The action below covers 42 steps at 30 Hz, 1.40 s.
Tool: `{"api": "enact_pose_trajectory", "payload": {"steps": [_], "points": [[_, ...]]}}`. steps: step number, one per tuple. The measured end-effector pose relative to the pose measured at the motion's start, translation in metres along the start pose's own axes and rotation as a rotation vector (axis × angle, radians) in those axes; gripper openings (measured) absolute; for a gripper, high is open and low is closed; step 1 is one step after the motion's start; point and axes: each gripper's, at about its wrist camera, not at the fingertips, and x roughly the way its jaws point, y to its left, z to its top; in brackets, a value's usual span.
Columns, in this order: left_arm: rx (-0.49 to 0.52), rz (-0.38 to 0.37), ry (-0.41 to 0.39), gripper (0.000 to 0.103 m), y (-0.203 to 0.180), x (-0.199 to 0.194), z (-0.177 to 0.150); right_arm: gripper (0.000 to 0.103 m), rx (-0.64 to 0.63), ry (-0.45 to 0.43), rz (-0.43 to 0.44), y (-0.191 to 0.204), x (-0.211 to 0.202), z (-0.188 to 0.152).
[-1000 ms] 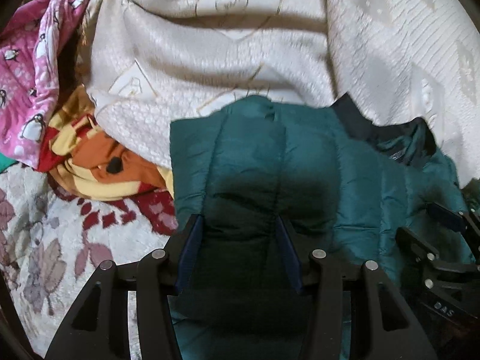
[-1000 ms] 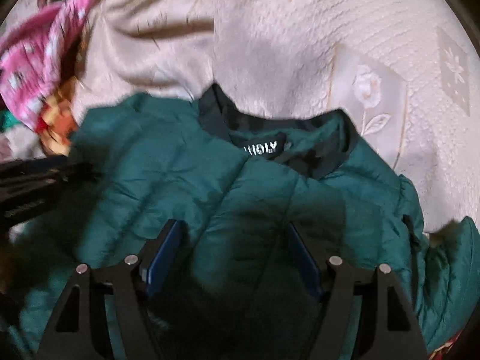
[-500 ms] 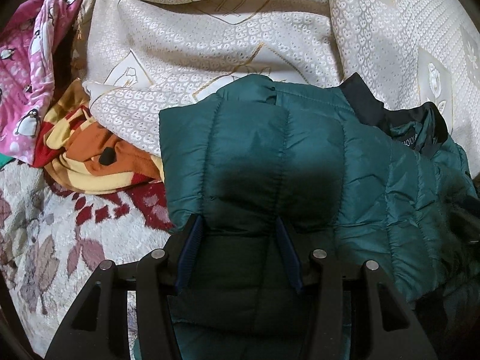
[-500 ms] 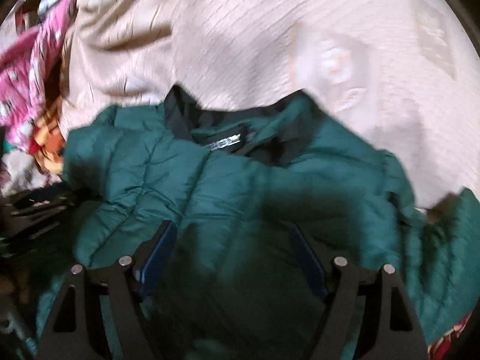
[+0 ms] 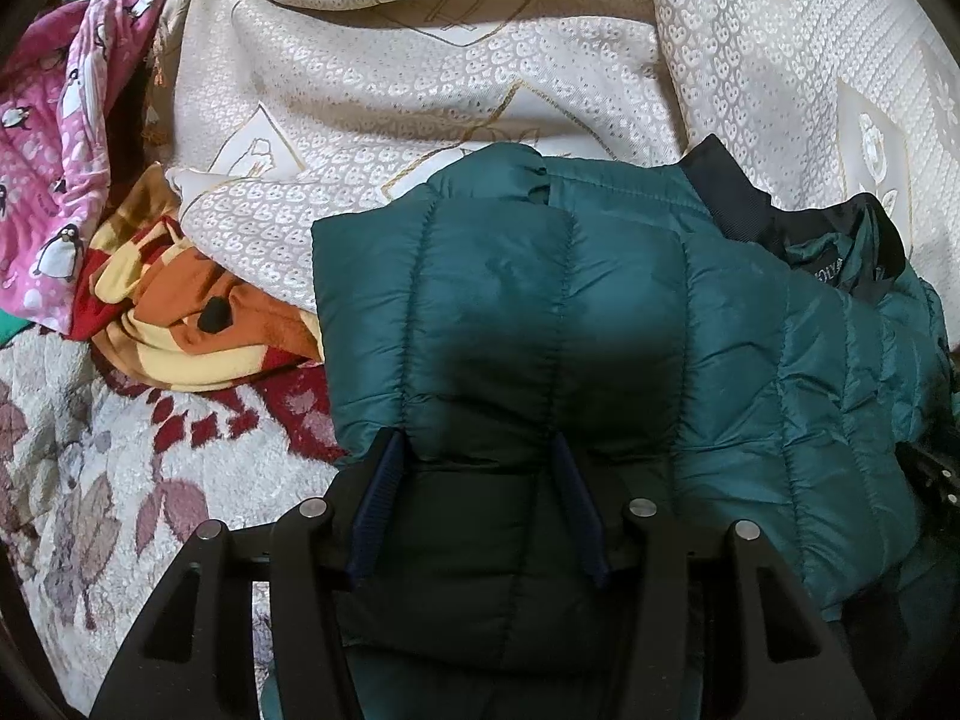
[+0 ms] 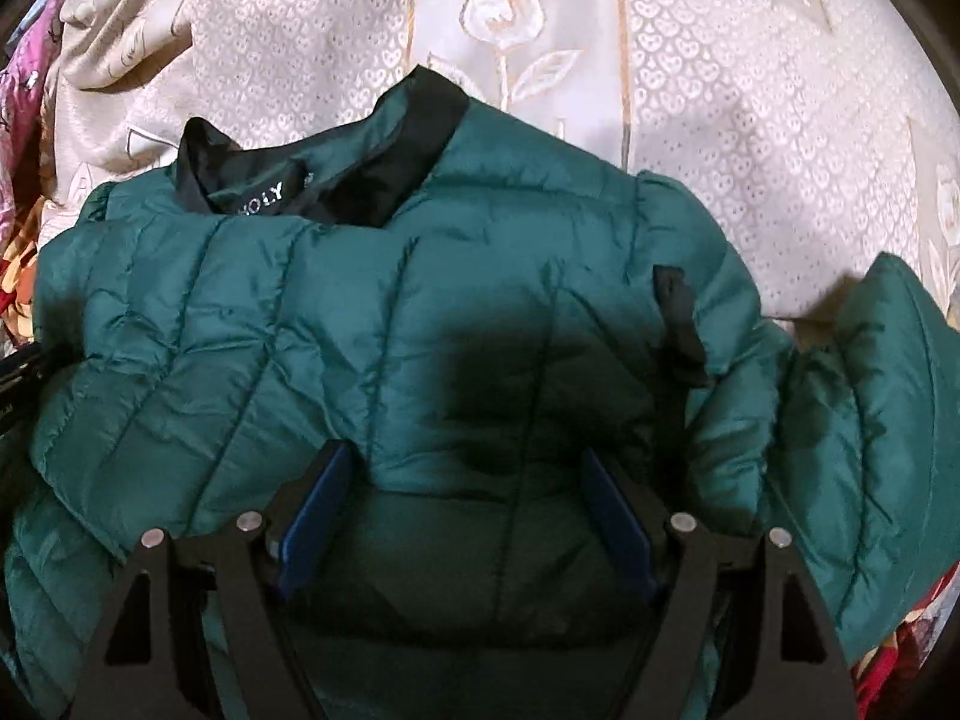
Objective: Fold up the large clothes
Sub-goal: 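Withdraw both tools above the jacket with the sleeve folded across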
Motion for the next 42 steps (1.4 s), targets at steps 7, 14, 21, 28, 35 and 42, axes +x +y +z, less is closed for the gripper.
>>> {"api": "enact_pose_trajectory", "payload": {"steps": [7, 14, 21, 28, 35, 42], "points": [[-0.042, -0.030, -0.046, 0.030, 0.008, -0.031, 0.001, 0.083, 0.059, -0.065, 0.019, -0.004, -0.046, -0.006], [-0.009, -0.038, -0.100, 0.030, 0.000, -0.075, -0.004, 0.087, 0.069, -0.091, 0.032, 0.003, -0.083, -0.018], [-0.004, -0.050, -0.133, 0.030, -0.009, -0.111, -0.019, 0.087, 0.086, -0.104, 0.046, 0.010, -0.106, -0.035], [0.009, -0.064, -0.167, 0.030, -0.023, -0.147, -0.040, 0.087, 0.077, -0.125, 0.040, 0.016, -0.131, -0.049], [0.009, -0.084, -0.178, 0.030, -0.035, -0.172, -0.057, 0.088, 0.092, -0.132, 0.040, 0.016, -0.152, -0.070], [0.032, -0.087, -0.192, 0.030, -0.047, -0.189, -0.072, 0.088, 0.104, -0.141, 0.031, 0.011, -0.167, -0.086]]}}
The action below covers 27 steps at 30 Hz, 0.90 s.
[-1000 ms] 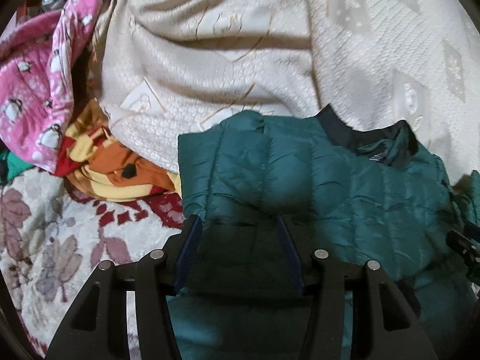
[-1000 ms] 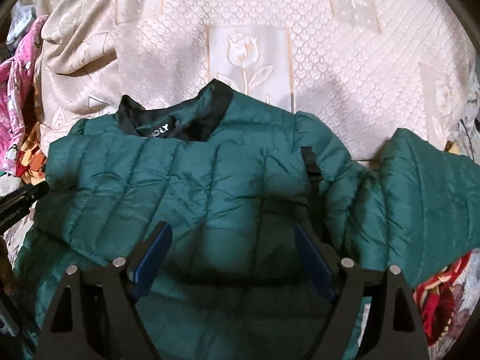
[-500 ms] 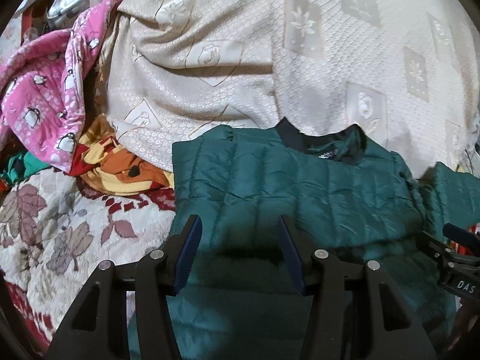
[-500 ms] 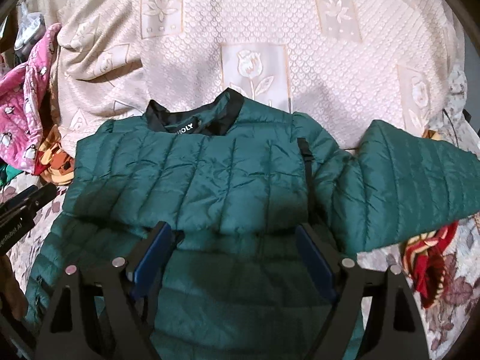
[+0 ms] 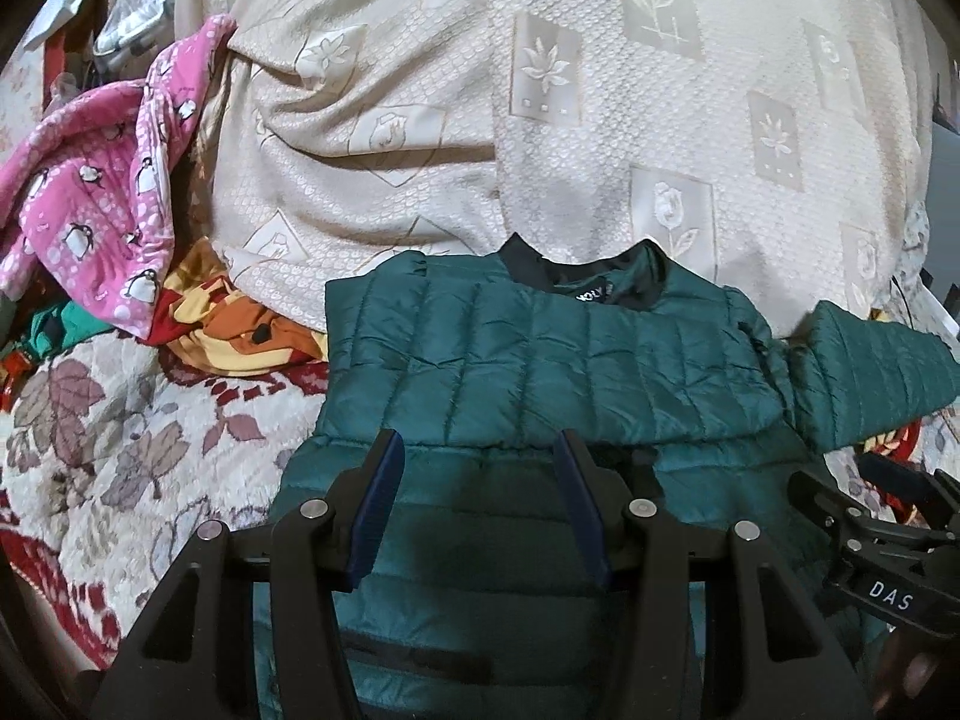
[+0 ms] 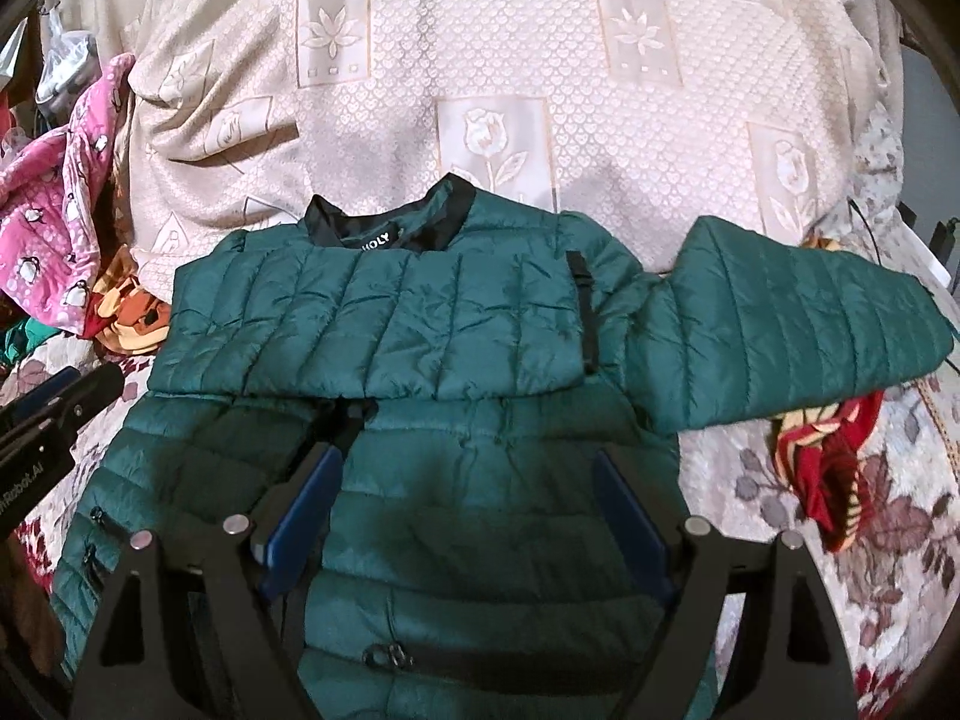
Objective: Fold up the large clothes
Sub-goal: 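Withdraw both tools above the jacket with the sleeve folded across, then move the right tool to the other sleeve cuff and close on it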
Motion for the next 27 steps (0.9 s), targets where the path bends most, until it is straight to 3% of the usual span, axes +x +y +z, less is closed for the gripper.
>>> {"api": "enact_pose_trajectory", "payload": {"steps": [14, 27], "points": [[0.028, -0.018, -0.019, 0.030, -0.026, -0.021, -0.008, 0.089, 0.005, -0.020, -0.023, -0.018, -0.022, -0.010], [0.037, -0.056, 0.003, 0.030, -0.048, -0.016, -0.008, 0.089, 0.024, -0.027, -0.055, -0.040, -0.026, -0.009]]}}
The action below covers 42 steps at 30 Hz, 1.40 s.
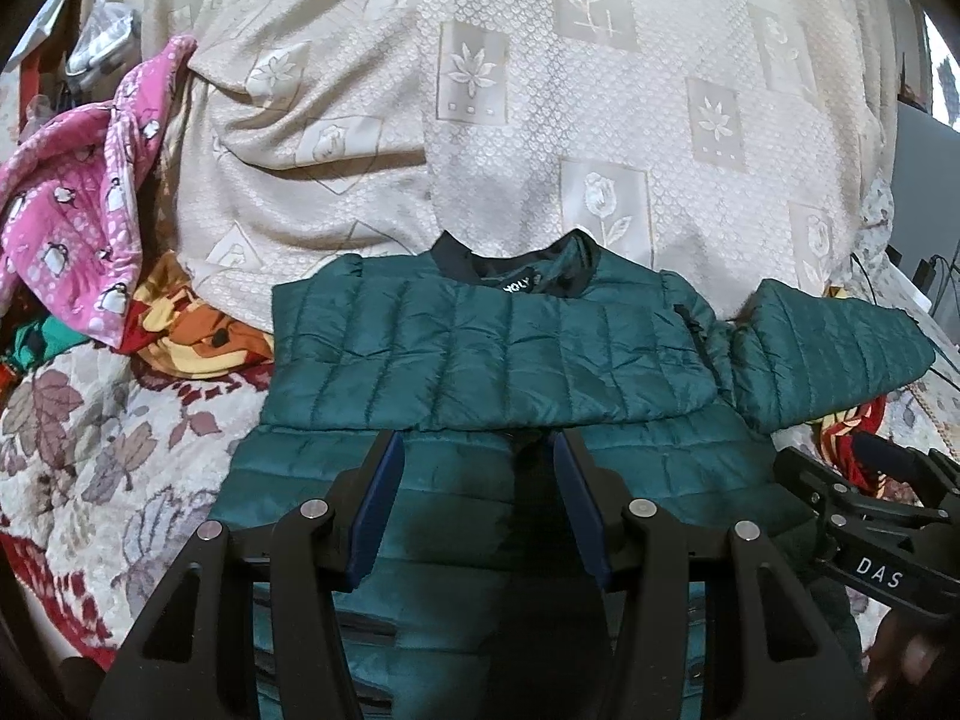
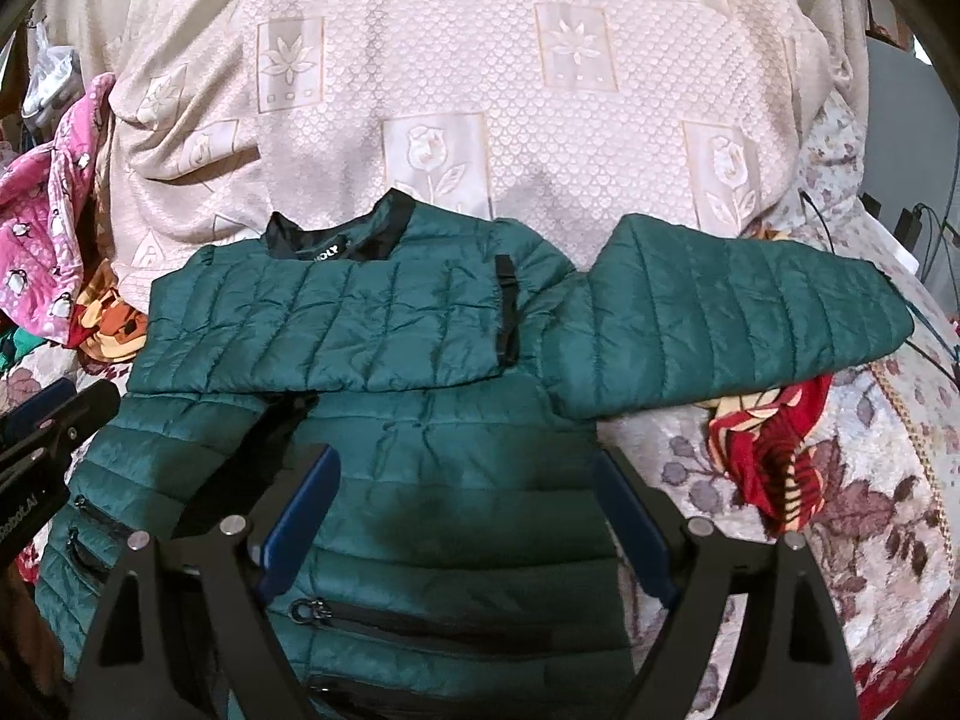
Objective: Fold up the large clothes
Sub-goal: 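Move the right tool to the other sleeve cuff and close on it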
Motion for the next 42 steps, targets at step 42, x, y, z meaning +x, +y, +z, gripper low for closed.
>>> {"api": "enact_pose_trajectory", "payload": {"steps": [42], "points": [[-0.031, -0.100, 0.069, 0.030, -0.012, 0.064, 0.015, 0.090, 0.152, -0.030, -0.249, -0.149, 0.038, 0.054]]}}
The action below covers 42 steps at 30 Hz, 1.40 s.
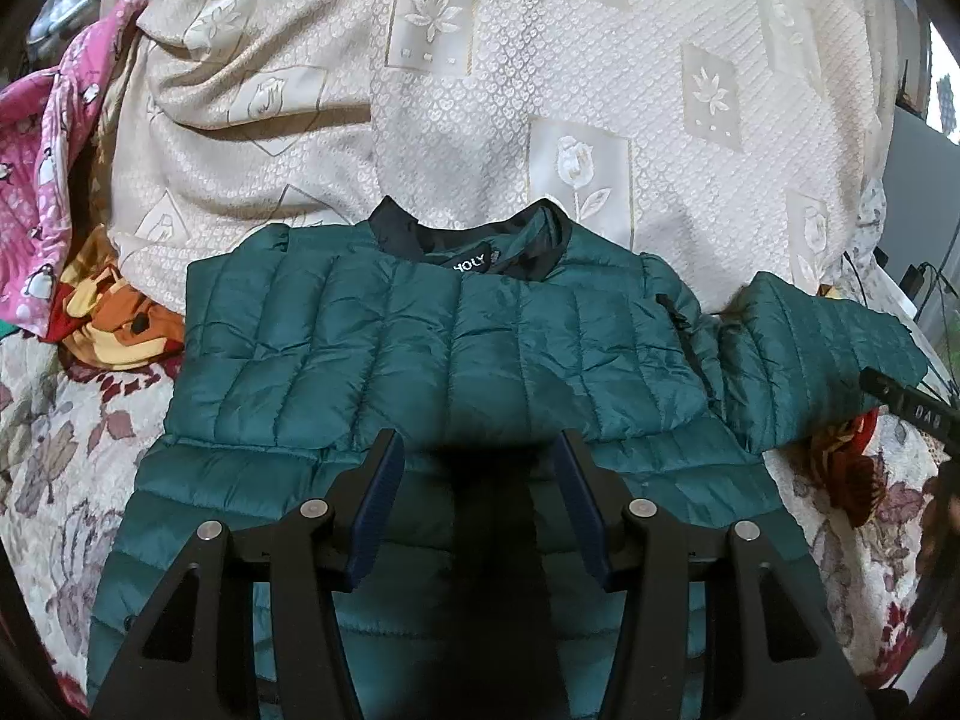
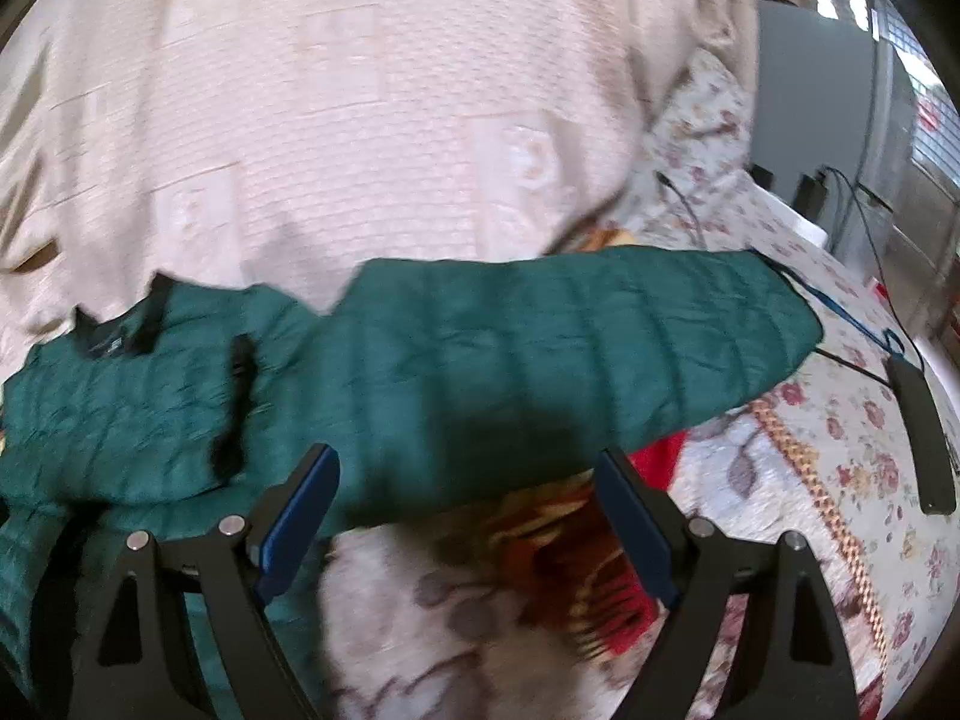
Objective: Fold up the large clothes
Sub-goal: 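Move the right tool to the other sleeve cuff and close on it, then lift the sleeve with the right tool and carry it across the jacket body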
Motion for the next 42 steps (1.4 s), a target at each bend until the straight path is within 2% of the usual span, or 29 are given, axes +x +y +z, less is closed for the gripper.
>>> {"api": "enact_pose_trajectory", "payload": {"steps": [1, 9, 14, 18, 22, 26, 27, 29, 30, 31, 34, 42], "points": [[-0.002, 0.001, 0.001, 0.030, 0.001, 0.001, 0.000, 0.090, 0.020, 0.017, -0.015, -0.006, 0.002, 0.002], [-0.013, 0.008, 0.018, 0.030, 0.008, 0.011, -0.003, 0.090, 0.196, -0.018, -0.138, -0.080, 0.029, 0.030], [-0.012, 0.005, 0.031, 0.030, 0.008, 0.018, -0.005, 0.090, 0.297, 0.021, -0.232, -0.129, 0.049, 0.037], [-0.013, 0.004, 0.046, 0.030, 0.008, 0.026, -0.007, 0.090, 0.397, 0.031, -0.243, -0.162, 0.060, 0.039], [-0.011, 0.009, 0.058, 0.030, 0.009, 0.032, -0.009, 0.090, 0.440, 0.050, -0.225, -0.177, 0.079, 0.044], [-0.023, 0.011, 0.063, 0.030, 0.014, 0.035, -0.010, 0.090, 0.449, 0.009, -0.231, -0.184, 0.088, 0.052], [-0.027, 0.013, 0.067, 0.030, 0.016, 0.036, -0.010, 0.087, 0.440, 0.000, -0.230, -0.184, 0.089, 0.053], [-0.031, 0.017, 0.070, 0.030, 0.019, 0.037, -0.010, 0.059, 0.413, -0.004, -0.218, -0.183, 0.093, 0.055], [-0.033, 0.019, 0.070, 0.030, 0.021, 0.037, -0.010, 0.031, 0.404, 0.004, -0.194, -0.183, 0.095, 0.055], [-0.035, 0.021, 0.068, 0.030, 0.022, 0.037, -0.010, 0.024, 0.410, 0.009, -0.176, -0.185, 0.096, 0.055], [-0.043, 0.025, 0.063, 0.030, 0.026, 0.036, -0.008, 0.015, 0.416, -0.027, -0.117, -0.185, 0.081, 0.052], [-0.084, 0.048, 0.013, 0.030, 0.047, 0.020, 0.009, 0.014, 0.388, -0.174, 0.133, -0.160, 0.012, 0.048]]}}
